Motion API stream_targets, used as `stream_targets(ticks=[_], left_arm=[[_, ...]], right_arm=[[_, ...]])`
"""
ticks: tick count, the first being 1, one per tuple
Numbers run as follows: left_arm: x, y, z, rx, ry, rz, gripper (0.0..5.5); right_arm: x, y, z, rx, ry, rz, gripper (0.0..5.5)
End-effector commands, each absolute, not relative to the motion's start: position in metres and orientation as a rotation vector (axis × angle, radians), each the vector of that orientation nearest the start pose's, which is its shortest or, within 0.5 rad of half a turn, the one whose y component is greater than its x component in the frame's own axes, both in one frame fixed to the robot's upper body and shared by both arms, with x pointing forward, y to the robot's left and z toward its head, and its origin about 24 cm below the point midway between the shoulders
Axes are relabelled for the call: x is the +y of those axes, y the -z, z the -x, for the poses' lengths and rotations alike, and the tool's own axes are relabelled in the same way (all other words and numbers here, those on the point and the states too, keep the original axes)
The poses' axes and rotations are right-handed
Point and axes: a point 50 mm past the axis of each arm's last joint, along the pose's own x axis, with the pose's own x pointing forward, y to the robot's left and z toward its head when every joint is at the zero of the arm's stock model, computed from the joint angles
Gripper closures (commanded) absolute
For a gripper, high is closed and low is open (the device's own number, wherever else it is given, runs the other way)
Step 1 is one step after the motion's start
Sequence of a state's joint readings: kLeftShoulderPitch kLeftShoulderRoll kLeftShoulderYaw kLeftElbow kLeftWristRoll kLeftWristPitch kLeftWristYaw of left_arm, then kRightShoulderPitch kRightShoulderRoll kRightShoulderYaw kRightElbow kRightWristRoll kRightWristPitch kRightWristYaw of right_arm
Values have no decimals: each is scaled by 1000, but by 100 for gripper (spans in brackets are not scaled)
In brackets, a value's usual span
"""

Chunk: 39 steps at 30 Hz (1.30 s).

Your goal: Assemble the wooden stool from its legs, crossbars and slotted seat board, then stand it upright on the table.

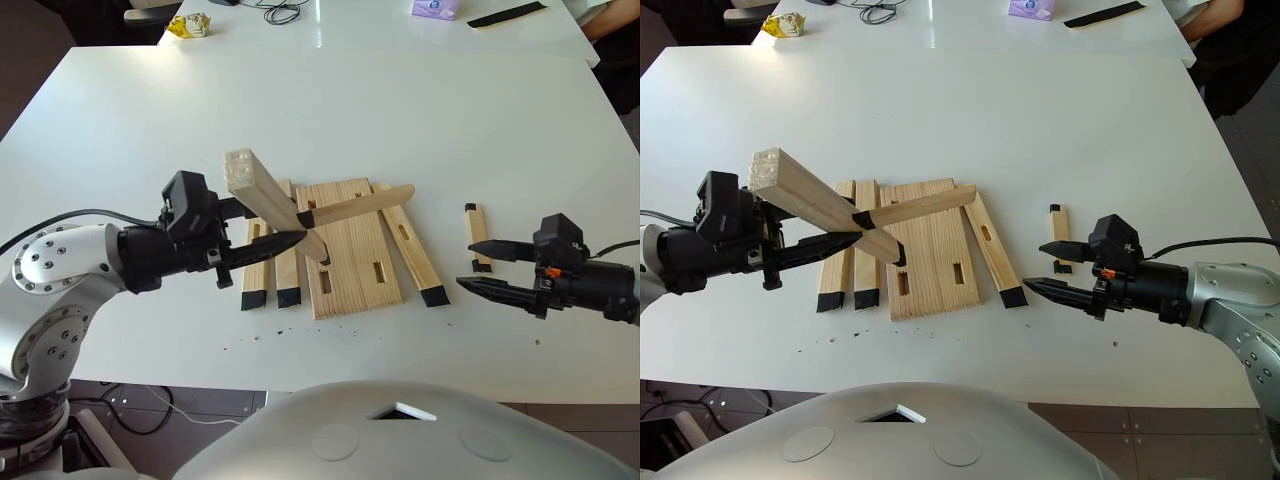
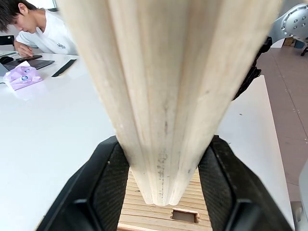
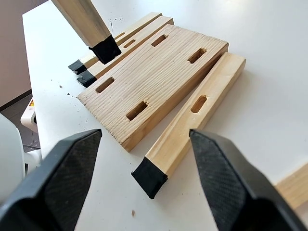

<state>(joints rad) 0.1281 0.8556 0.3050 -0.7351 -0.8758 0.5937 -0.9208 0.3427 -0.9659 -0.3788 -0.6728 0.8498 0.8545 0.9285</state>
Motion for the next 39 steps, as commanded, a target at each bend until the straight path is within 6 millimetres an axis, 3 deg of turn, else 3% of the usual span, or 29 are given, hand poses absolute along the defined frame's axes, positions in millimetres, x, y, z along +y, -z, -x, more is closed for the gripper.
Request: stream_targets(ticks=[1, 23, 39], left_arm=[[187, -174, -166, 107, 1253, -196, 345], [190, -141, -152, 137, 1237, -196, 345], [188, -156, -159, 115, 1224, -158, 345]], right_arm=[[-226, -141, -153, 590, -1022, 47, 214], [-227, -139, -155, 585, -1001, 44, 214], [-225, -136, -154, 572, -980, 23, 214]])
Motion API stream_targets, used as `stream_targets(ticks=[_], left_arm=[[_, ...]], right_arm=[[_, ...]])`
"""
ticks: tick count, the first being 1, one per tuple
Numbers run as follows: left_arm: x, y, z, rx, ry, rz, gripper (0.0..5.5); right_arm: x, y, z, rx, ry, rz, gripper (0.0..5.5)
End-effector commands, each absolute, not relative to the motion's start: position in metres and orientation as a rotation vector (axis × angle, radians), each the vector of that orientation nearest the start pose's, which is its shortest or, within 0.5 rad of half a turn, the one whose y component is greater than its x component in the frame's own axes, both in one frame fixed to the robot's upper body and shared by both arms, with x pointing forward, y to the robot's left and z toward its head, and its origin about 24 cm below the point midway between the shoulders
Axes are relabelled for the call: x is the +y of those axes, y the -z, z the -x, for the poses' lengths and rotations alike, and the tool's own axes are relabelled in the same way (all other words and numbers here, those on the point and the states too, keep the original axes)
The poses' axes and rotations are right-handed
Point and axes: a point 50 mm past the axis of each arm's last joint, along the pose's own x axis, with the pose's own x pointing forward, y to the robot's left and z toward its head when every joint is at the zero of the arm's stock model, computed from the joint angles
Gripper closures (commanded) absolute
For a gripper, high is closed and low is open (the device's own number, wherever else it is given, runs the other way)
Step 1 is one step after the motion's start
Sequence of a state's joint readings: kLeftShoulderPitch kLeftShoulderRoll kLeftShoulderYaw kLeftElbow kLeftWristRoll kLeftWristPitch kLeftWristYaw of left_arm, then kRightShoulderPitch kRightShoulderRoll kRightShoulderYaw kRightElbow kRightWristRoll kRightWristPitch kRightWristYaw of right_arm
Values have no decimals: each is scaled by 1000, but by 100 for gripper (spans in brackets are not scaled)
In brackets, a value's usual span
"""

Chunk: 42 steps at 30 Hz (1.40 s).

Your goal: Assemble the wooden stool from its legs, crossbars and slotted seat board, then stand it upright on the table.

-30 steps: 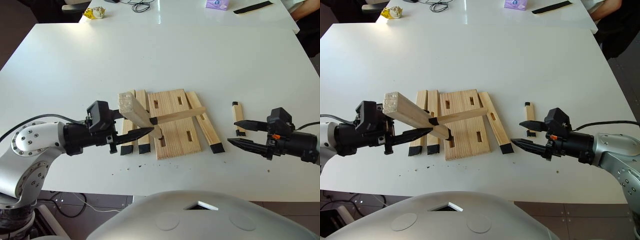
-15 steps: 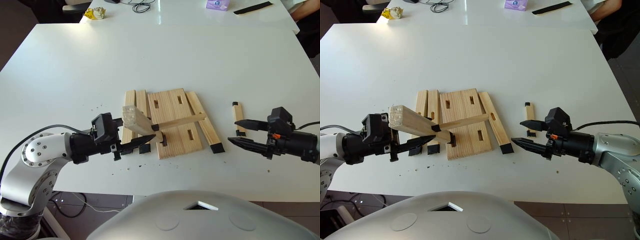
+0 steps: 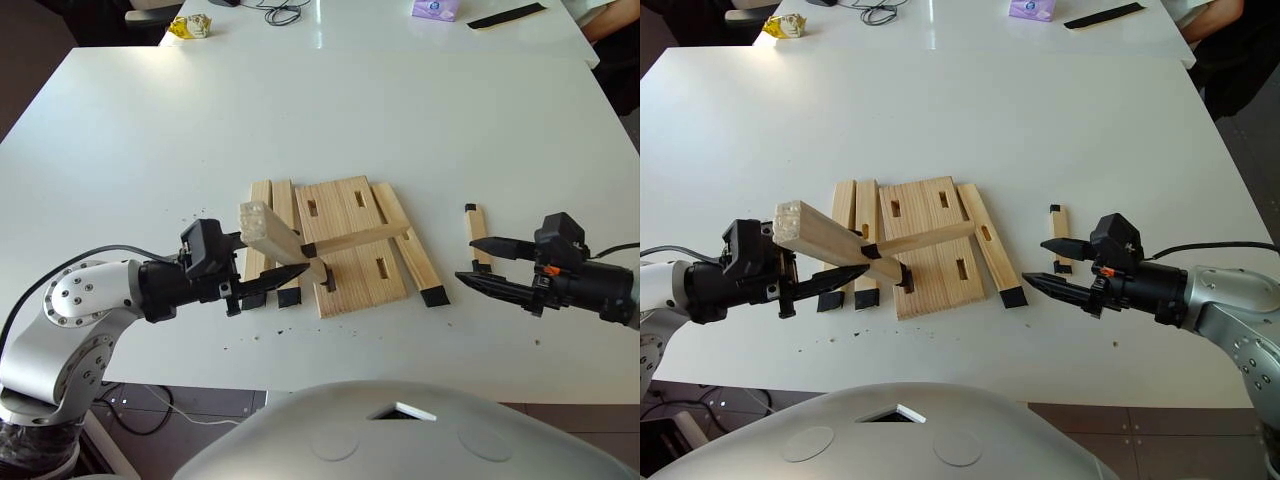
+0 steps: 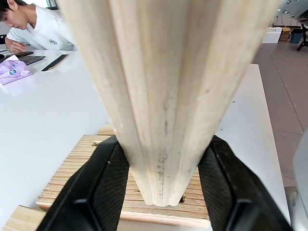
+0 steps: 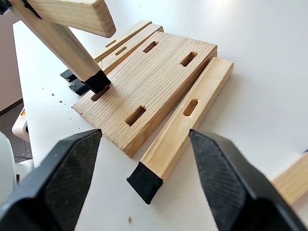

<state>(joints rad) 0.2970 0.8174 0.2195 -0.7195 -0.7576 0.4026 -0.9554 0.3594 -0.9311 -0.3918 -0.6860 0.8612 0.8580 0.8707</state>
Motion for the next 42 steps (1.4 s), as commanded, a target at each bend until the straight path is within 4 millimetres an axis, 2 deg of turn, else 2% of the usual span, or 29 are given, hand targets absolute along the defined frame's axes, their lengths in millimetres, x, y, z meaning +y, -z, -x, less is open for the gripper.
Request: stream_targets(ticks=[1, 14, 23, 35, 42], left_arm=[[188, -156, -160, 115, 1228, -161, 345], [184, -165, -163, 108, 1257, -148, 345], [183, -153, -156, 145, 1232, -134, 345], [179, -151, -154, 158, 1239, -136, 345], [182, -138, -158, 157, 1214, -195, 345]], right_arm=[[-225, -136, -153, 571, -976, 21, 214], [-223, -133, -152, 564, -960, 7, 214], [-222, -134, -155, 565, -971, 10, 214], [-220, -134, -157, 559, -978, 8, 214], [-220, -134, -158, 558, -982, 12, 214]])
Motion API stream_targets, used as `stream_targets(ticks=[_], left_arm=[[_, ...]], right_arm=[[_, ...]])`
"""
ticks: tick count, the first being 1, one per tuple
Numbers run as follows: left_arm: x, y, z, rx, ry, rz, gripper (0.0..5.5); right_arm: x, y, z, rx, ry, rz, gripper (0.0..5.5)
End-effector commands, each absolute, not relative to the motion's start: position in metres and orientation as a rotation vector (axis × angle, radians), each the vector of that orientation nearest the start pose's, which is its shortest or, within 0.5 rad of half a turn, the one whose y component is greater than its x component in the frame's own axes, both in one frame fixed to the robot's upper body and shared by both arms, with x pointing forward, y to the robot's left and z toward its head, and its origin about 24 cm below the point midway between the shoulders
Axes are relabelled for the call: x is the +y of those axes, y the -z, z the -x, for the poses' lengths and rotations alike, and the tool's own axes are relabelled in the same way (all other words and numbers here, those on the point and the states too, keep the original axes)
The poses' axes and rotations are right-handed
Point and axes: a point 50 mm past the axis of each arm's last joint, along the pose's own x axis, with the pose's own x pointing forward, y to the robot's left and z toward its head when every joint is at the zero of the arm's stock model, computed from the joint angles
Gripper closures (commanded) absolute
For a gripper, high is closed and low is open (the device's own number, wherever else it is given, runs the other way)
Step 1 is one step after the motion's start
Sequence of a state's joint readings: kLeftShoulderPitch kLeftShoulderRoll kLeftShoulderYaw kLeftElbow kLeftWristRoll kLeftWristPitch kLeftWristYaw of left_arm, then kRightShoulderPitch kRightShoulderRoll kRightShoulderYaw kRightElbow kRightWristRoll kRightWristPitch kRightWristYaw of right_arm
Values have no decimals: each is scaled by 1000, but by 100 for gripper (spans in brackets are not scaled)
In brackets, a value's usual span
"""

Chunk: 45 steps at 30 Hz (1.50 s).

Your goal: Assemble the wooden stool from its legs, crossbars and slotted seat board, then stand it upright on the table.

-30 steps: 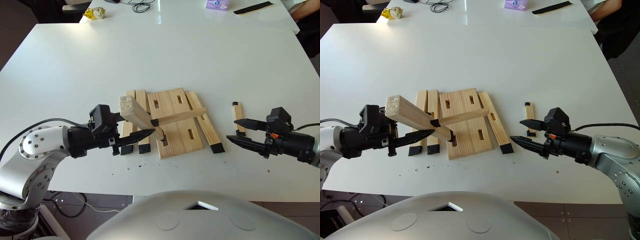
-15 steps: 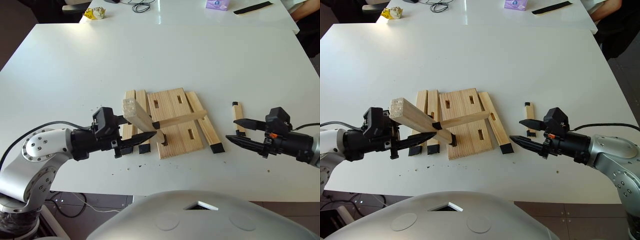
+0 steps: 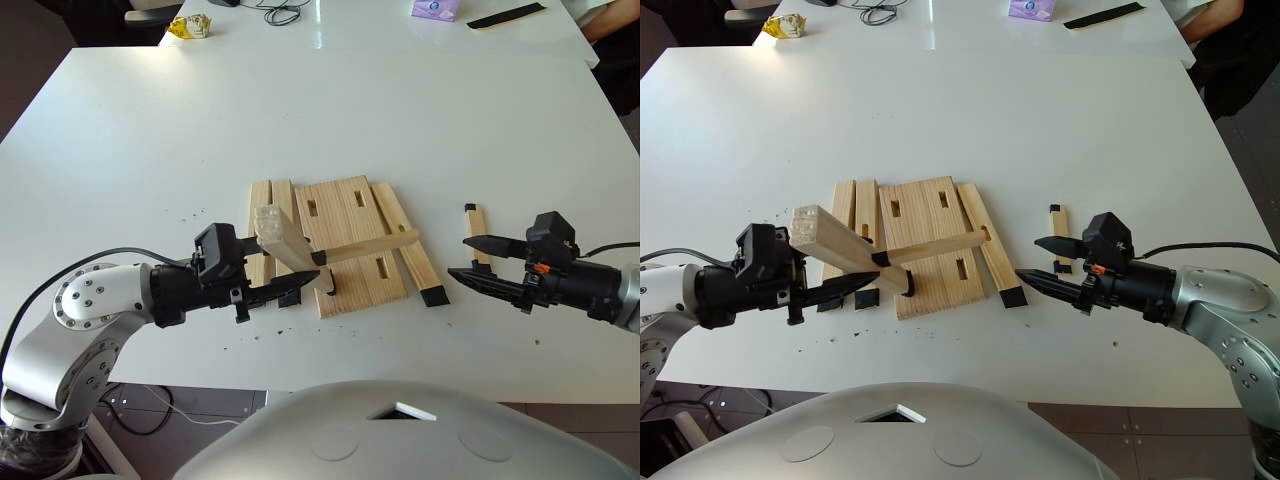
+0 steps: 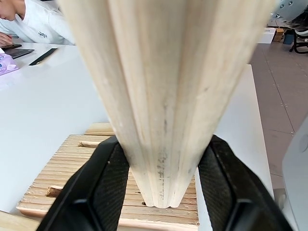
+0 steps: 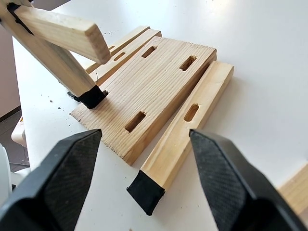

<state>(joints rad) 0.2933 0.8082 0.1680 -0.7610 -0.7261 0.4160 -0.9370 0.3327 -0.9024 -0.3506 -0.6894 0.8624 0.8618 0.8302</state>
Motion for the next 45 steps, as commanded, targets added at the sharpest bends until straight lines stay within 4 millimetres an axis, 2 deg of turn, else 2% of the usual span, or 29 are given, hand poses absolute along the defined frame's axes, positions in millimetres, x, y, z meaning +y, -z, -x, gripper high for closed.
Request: stream_targets(ticks=[1, 13, 23, 32, 38, 45], left_arm=[[182, -138, -158, 153, 1213, -202, 345], [184, -125, -154, 194, 1234, -288, 345], [186, -125, -166, 277, 1201, -395, 345], [184, -157, -182, 272, 1205, -368, 345], [190, -156, -177, 333, 1251, -376, 345], [186, -165, -185, 248, 1240, -387, 345]], right_arm=[[-220, -134, -158, 559, -981, 12, 214], [-218, -135, -158, 560, -993, 16, 214], [-215, -135, -157, 562, -1000, 16, 214], [-217, -129, -169, 527, -919, 52, 214], [-220, -127, -177, 515, -886, 90, 214], [-212, -125, -177, 507, -927, 95, 214]])
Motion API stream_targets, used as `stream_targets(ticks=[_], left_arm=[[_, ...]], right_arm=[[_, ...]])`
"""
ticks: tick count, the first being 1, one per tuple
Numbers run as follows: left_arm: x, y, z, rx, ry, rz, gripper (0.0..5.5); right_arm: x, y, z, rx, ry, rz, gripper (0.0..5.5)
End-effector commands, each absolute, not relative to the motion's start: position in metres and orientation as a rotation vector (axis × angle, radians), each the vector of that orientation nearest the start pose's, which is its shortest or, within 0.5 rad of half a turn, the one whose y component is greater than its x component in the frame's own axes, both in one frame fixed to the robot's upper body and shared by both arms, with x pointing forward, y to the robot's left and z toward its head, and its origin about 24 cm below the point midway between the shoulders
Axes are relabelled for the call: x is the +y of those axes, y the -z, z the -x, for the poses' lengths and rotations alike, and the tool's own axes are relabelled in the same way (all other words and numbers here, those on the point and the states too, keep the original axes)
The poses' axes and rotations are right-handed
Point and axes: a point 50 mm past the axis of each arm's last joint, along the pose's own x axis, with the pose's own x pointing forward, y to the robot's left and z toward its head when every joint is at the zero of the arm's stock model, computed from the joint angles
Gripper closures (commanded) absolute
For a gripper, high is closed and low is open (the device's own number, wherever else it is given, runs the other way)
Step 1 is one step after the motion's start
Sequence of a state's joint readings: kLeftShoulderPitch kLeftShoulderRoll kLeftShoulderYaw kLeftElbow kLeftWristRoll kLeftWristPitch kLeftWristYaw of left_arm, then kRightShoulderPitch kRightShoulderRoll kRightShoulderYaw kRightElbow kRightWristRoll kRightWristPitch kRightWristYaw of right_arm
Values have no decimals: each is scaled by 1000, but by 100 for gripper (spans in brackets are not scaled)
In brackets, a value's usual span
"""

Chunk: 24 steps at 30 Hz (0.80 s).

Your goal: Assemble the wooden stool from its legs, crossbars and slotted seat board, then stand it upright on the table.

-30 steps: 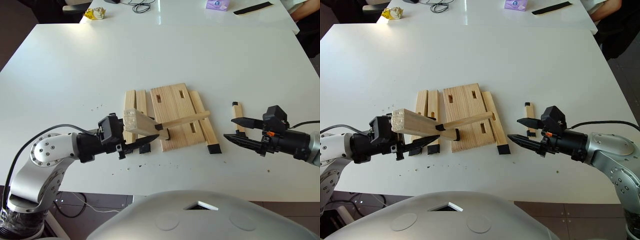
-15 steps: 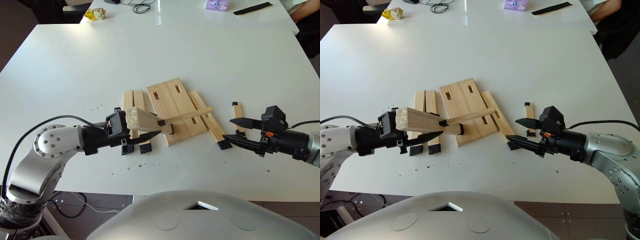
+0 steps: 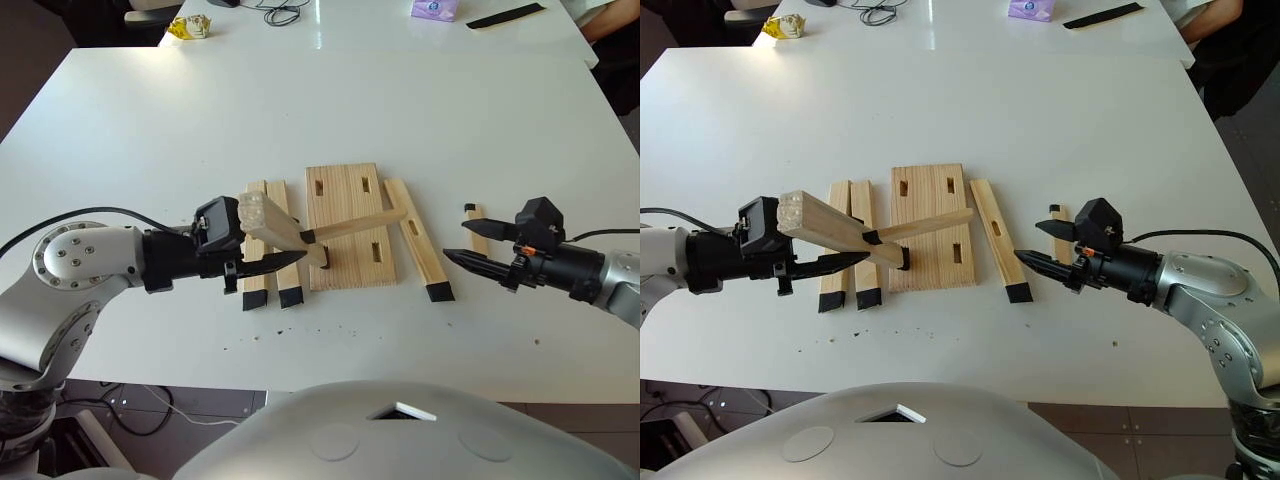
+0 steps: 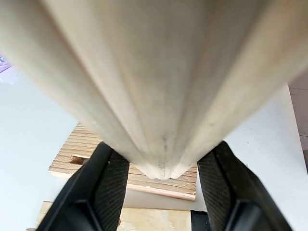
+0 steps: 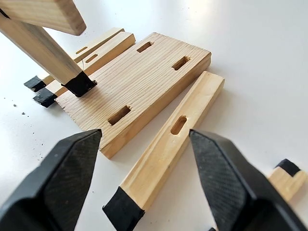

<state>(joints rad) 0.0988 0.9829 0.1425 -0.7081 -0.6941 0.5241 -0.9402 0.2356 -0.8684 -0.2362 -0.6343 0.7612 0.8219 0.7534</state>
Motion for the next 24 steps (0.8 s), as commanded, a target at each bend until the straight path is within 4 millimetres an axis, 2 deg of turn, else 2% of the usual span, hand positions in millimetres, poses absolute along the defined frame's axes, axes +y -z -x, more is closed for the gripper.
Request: stream_targets(ticks=[1, 12, 24], left_arm=[[185, -168, -187, 232, 1240, -392, 345], [182, -192, -202, 145, 1242, -424, 345], [188, -177, -195, 205, 1311, -448, 345]], right_arm=[[-212, -125, -176, 508, -931, 96, 214], [-209, -124, -175, 514, -953, 90, 214], [-208, -124, -174, 513, -961, 85, 214]])
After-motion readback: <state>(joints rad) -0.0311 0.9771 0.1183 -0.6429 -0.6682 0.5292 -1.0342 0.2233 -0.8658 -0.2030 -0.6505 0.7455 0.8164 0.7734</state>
